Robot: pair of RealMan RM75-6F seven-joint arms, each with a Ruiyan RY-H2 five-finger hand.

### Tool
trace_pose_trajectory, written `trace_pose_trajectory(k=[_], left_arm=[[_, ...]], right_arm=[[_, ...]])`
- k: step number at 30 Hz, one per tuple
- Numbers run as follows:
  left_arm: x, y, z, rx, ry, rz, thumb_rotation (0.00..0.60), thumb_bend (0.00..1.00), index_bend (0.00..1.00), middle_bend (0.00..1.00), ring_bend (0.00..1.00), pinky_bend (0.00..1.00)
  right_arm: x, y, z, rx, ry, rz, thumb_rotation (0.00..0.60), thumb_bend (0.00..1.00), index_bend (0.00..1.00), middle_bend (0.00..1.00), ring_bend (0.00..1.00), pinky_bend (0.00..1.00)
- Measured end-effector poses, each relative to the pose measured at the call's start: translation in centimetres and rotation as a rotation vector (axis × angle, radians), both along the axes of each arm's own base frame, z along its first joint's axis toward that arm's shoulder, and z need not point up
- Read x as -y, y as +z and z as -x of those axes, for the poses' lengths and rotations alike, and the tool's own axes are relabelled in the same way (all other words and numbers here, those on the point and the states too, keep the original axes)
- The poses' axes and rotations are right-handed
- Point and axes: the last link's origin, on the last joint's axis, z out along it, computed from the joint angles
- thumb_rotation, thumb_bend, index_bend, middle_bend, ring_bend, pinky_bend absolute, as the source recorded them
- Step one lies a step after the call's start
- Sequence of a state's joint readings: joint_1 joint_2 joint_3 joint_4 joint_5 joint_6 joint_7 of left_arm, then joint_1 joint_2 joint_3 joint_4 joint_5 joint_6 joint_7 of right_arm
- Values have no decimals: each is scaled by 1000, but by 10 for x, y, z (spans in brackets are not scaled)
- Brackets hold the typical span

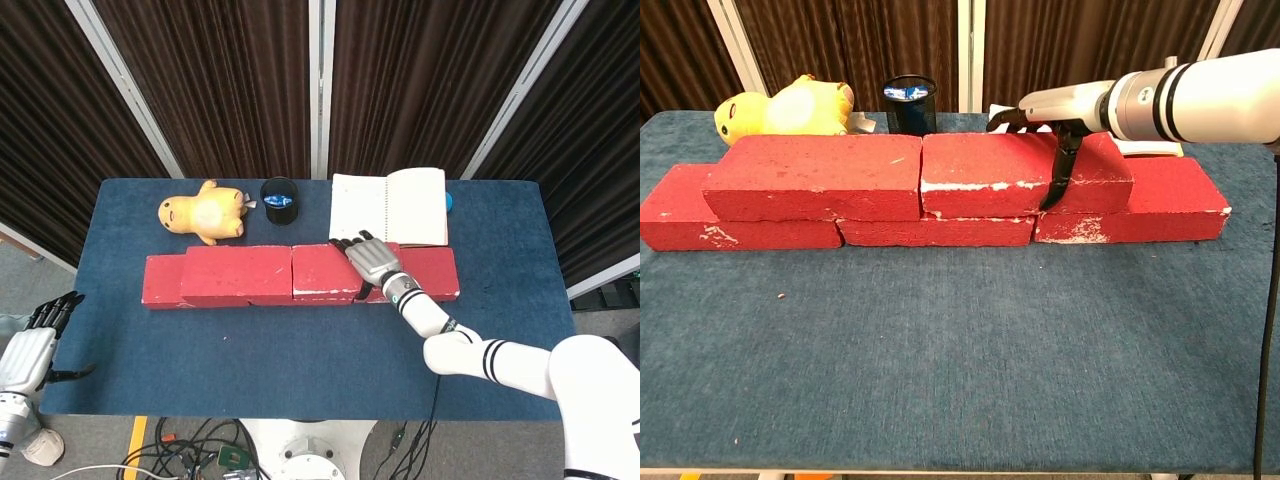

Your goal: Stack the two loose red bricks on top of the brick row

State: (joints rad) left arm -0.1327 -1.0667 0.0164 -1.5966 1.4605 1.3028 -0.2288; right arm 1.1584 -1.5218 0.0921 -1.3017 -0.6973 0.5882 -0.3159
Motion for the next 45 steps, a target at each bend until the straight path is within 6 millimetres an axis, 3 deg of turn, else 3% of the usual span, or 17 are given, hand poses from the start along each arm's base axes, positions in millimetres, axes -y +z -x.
trace_pose_trajectory(k=[16,22,27,34,45], left_arm=[[0,0,-1,-3,-3,-5,600,92,0,0,0,0],[0,0,-4,-10,-8,-8,600,92,0,0,0,0],[1,0,-7,-24,-13,-12,600,92,0,0,0,0],[0,-1,-14,-34,-33,-51,600,92,0,0,0,0],[0,-5,-25,-46,-67,-59,600,92,0,0,0,0]], right_arm=[[-9,10,-5,39,19,15,600,0,0,0,0,0],[-21,35,-13,96,54,33,600,0,0,0,0,0],[-38,75,-7,128,106,108,600,0,0,0,0,0],[-67,129,48,60,126,275,600,0,0,0,0,0],[-158,177,171,-7,44,478,600,0,0,0,0,0]])
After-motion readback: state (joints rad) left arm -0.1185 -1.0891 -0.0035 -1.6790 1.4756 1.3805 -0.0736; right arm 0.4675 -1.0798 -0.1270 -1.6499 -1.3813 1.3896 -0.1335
